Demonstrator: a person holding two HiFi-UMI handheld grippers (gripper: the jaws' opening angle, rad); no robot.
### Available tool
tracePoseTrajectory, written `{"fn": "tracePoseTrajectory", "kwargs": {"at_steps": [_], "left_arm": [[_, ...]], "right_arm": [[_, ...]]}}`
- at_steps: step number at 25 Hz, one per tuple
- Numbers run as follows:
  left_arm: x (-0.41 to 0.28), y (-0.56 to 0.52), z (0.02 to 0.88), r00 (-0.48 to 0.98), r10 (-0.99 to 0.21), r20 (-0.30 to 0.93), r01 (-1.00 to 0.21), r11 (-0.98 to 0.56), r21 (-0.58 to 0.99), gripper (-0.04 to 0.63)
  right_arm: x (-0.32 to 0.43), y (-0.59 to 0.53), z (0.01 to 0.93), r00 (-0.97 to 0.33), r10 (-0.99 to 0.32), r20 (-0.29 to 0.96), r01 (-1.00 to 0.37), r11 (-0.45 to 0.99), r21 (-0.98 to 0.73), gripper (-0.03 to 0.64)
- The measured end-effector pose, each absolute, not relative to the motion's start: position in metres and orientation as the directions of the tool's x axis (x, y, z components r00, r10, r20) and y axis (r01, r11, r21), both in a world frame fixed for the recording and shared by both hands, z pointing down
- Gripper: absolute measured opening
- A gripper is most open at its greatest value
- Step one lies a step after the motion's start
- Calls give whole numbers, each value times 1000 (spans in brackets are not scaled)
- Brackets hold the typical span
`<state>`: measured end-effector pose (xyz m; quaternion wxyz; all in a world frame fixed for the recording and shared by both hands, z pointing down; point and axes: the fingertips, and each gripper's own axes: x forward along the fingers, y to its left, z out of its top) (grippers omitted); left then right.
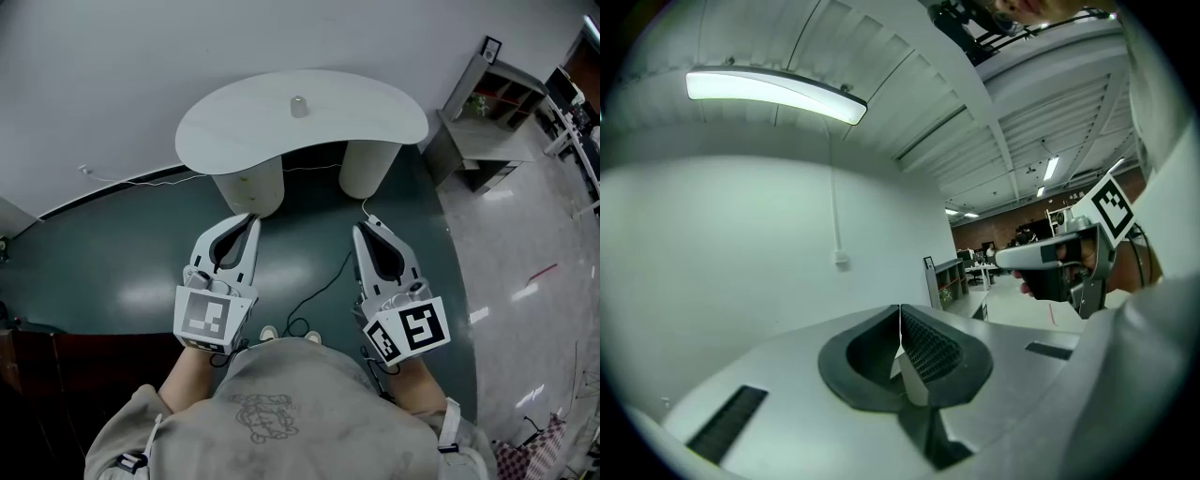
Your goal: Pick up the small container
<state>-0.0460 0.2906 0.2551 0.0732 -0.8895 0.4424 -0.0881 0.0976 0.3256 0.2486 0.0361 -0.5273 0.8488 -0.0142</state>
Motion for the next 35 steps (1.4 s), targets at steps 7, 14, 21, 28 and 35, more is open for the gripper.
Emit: {"fn": "tracePoseTrajectory", "kwargs": {"at_steps": [7,14,21,28,35], "left_arm": [[-32,297,253,546,-834,75,-811,-549,-201,18],[-13,295,267,552,-830,77,-806,-556,-202,18],[-8,271,289,561,-823,87,-803,-567,-184,18],[-13,226,289,585,-809,57,-791,-584,-180,18],[-28,167,295,583,-809,77,-794,-587,-156,18]], "right_arm": [[116,332,251,-480,-876,-49,-874,482,-56,31],[135,325,258,-488,-871,-56,-871,490,-41,31],[135,301,279,-487,-872,-57,-872,489,-33,31],[127,257,295,-477,-879,-27,-878,477,-18,31],[112,198,296,-479,-878,-5,-878,479,-19,31]]}}
